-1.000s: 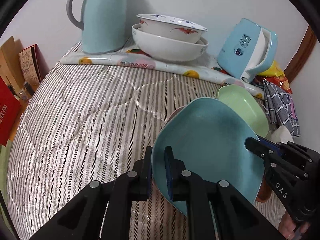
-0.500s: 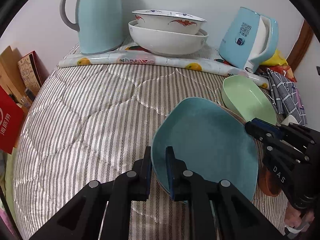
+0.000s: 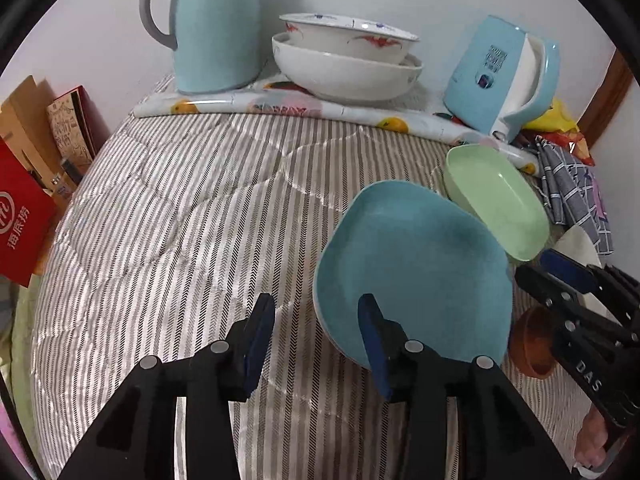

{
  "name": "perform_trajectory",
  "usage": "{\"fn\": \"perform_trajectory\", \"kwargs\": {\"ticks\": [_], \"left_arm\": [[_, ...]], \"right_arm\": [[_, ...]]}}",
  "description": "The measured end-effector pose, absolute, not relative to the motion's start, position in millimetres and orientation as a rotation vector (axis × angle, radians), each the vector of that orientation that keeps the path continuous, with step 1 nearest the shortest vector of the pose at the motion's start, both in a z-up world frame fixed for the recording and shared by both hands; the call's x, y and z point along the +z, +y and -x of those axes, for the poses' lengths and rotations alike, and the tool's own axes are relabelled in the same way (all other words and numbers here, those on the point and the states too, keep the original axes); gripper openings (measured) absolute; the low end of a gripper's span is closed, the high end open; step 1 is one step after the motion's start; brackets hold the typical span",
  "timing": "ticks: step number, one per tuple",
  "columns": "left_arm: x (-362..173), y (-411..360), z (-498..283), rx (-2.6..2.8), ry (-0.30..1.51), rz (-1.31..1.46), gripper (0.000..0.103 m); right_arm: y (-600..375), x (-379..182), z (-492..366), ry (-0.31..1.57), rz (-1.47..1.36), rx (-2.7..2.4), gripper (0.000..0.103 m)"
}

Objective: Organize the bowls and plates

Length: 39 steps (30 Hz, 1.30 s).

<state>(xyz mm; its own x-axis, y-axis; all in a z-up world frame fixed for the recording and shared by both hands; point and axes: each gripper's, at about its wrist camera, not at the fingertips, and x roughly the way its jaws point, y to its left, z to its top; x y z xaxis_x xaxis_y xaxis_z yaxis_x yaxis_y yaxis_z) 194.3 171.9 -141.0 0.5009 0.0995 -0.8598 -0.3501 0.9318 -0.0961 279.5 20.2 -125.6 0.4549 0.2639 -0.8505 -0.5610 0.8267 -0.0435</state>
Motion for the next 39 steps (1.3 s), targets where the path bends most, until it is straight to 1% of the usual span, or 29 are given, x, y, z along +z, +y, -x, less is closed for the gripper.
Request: {"fn": "perform_trajectory", "kwargs": {"ticks": [2, 4, 7, 11, 14, 21, 23, 24, 28, 30, 31, 32, 35, 37, 39], "left_arm": [[-135, 170, -193, 0.271, 1.001, 0.280, 0.041], [-128, 166, -190, 0.269, 0.986, 0.279, 0.041], [-117, 157, -188, 0.267, 0.968, 0.265, 0.041], [-100, 140, -184, 0.254, 0.925, 0.239, 0.041], [-89, 129, -180, 0.253, 0.893, 0.237, 0.041], [-69, 100, -179, 0.221, 0.860, 0.198, 0.041], [-63, 94, -178, 0.208, 0.856, 0.198, 0.041], [-60, 90, -178, 0.197, 0.852, 0.200, 0.041], [-47, 79, -178, 0.167, 0.839, 0.200, 0.041], [-42, 75, -177, 0.172, 0.830, 0.187, 0.041], [-39, 71, -177, 0.173, 0.825, 0.169, 0.041], [-37, 69, -177, 0.176, 0.824, 0.157, 0.041], [-29, 64, -177, 0.187, 0.803, 0.148, 0.042], [-25, 63, -177, 0.194, 0.785, 0.160, 0.048], [-24, 63, -177, 0.209, 0.761, 0.163, 0.049]], "right_arm": [[12, -119, -275, 0.972, 0.311, 0.526, 0.047], [3, -112, -272, 0.965, 0.280, 0.518, 0.050], [-13, -101, -270, 0.964, 0.238, 0.502, 0.052], [-36, -87, -265, 0.950, 0.170, 0.487, 0.062], [-53, -75, -258, 0.921, 0.128, 0.464, 0.066], [-84, -54, -242, 0.868, 0.080, 0.453, 0.067], [-92, -47, -238, 0.844, 0.060, 0.447, 0.074], [-95, -45, -237, 0.838, 0.047, 0.449, 0.075], [-99, -39, -232, 0.848, 0.068, 0.446, 0.075], [-99, -33, -227, 0.805, 0.117, 0.402, 0.081], [-100, -31, -226, 0.796, 0.132, 0.388, 0.088], [-101, -29, -225, 0.786, 0.146, 0.368, 0.091], [-106, -21, -226, 0.783, 0.134, 0.364, 0.092], [-111, -18, -228, 0.789, 0.103, 0.359, 0.092], [-117, -14, -229, 0.777, 0.080, 0.340, 0.092]]}}
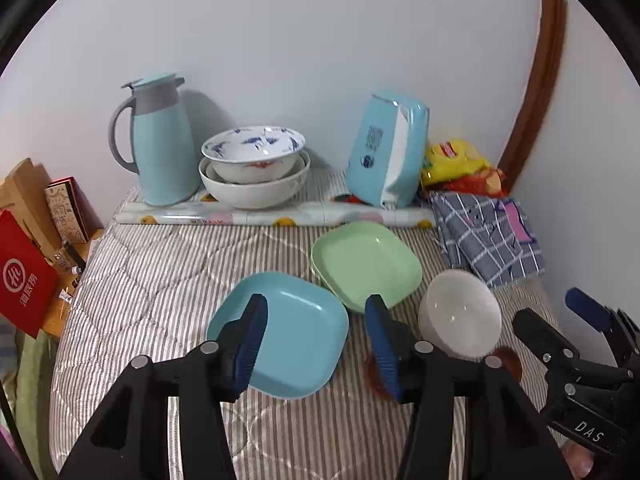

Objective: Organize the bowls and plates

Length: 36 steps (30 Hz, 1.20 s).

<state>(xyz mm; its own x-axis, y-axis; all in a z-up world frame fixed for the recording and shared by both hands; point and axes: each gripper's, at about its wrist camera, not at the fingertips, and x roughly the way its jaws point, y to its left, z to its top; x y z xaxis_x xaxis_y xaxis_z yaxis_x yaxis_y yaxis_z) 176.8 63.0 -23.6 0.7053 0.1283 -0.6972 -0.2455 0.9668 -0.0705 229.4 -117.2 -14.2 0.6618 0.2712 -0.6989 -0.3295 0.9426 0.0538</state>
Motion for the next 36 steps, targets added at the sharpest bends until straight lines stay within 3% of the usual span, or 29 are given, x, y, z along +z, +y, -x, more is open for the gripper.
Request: {"fn": "perform_trajectory", "kwargs": {"ticks": [7, 36], "left_arm": [[-18, 63, -182, 0.184, 0.684, 0.165, 0.049], [-67, 100, -295, 0.318, 0.801, 0.137, 0.049]], "right_arm": [[-127, -12, -238, 0.764, 0.075, 0.330, 0.092], [-104, -51, -354, 0.854, 0.083, 0.344, 0.092]]}}
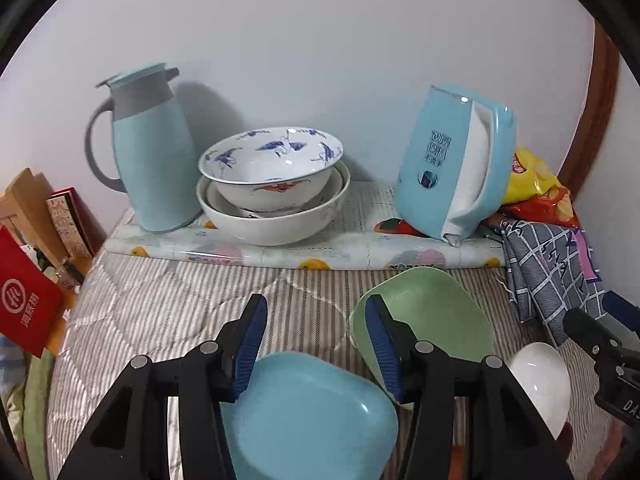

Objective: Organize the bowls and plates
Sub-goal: 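Grasp the green plate rim with the right tool and lift it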

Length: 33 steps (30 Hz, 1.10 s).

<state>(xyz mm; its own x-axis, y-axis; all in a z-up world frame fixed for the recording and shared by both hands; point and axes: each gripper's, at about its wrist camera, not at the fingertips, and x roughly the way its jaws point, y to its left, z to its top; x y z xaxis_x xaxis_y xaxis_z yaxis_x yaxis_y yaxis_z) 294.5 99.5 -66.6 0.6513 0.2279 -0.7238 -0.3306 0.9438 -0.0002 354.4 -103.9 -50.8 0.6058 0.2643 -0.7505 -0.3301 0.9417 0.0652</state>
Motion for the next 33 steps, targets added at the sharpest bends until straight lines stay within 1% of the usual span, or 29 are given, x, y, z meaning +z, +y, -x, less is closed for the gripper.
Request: {"fn": "perform_trajectory", "kwargs": {"ticks": [9, 12, 15, 20, 24, 25, 27, 29, 31, 33], "left_arm": [[-92, 101, -325, 0.291, 0.860, 0.157, 0.049], [-100, 100, -335, 0.255, 0.884, 0.173, 0.049], [-108, 100, -344, 0.237, 0.906, 0.174, 0.049], [-122, 102, -357, 0.219, 0.942, 0.192, 0.049], [-129, 103, -364, 0.209, 0.964, 0.188, 0.047], [-131, 103, -366, 0.204, 0.971, 0.189, 0.044], [-135, 105, -370, 0.201, 0.986, 0.191, 0.042], [-139, 106, -373, 0.196, 0.995, 0.198, 0.036], [-143, 108, -375, 0.192, 1.011, 0.203, 0.034], [-147, 107, -377, 0.185, 1.019, 0.203, 0.030]], "right_arm": [[-93, -79, -384, 0.910, 0.085, 0.352, 0.092], [-88, -88, -393, 0.925, 0.100, 0.357, 0.089], [-82, -98, -403, 0.961, 0.104, 0.365, 0.080], [-72, -118, -415, 1.036, 0.111, 0.378, 0.062], [-65, -132, -422, 1.090, 0.122, 0.368, 0.057], [-64, -134, -423, 1.098, 0.123, 0.368, 0.056], [-61, -138, -426, 1.110, 0.132, 0.361, 0.055], [-58, -140, -426, 1.117, 0.152, 0.350, 0.052], [-54, -144, -427, 1.130, 0.170, 0.351, 0.049], [-52, -147, -427, 1.144, 0.182, 0.348, 0.049]]}}
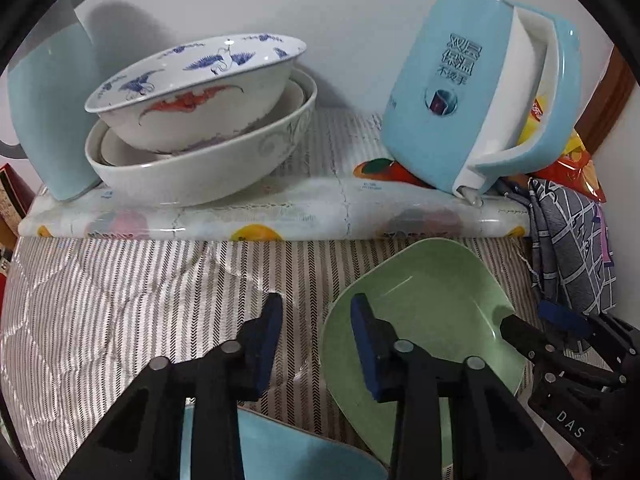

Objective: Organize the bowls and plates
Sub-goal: 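Grasp the green plate rim with the right tool and lift it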

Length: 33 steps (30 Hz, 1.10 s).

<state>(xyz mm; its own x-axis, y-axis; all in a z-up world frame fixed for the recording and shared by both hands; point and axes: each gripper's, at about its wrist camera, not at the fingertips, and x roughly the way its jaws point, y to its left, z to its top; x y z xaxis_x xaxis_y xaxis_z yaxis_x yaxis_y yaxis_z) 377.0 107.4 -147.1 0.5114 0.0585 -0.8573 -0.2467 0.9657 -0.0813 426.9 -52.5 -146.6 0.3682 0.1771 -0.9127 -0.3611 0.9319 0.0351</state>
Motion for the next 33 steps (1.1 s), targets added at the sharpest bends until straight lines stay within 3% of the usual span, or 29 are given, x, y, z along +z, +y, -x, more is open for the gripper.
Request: {"fn": "perform_trajectory", "kwargs": {"ticks": [4, 10, 13, 22, 33], "left_arm": [[-154, 108, -380, 0.179, 1.037, 0.211, 0.028], [-164, 109, -384, 0.155, 1.053, 0.233, 0.017], [-166, 105, -385, 0.147, 1.051, 0.222, 0.011], [-138, 105, -374, 0.135, 0.981, 0.237, 0.009], [-86, 111, -326, 0.166, 0.882, 0.250, 0.009]], "right_arm": [[-50, -152, -432, 1.170, 0.197, 0.341, 0.046], [-46, -169, -439, 1.238, 0.192, 0.352, 0.026], [-44, -172, -438, 1.240, 0.148, 0.388, 0.010], [-49, -151, -437, 1.172, 0.079, 0.377, 0.009], [-49, -85, -409, 1.042, 0.063, 0.408, 0.009]]}}
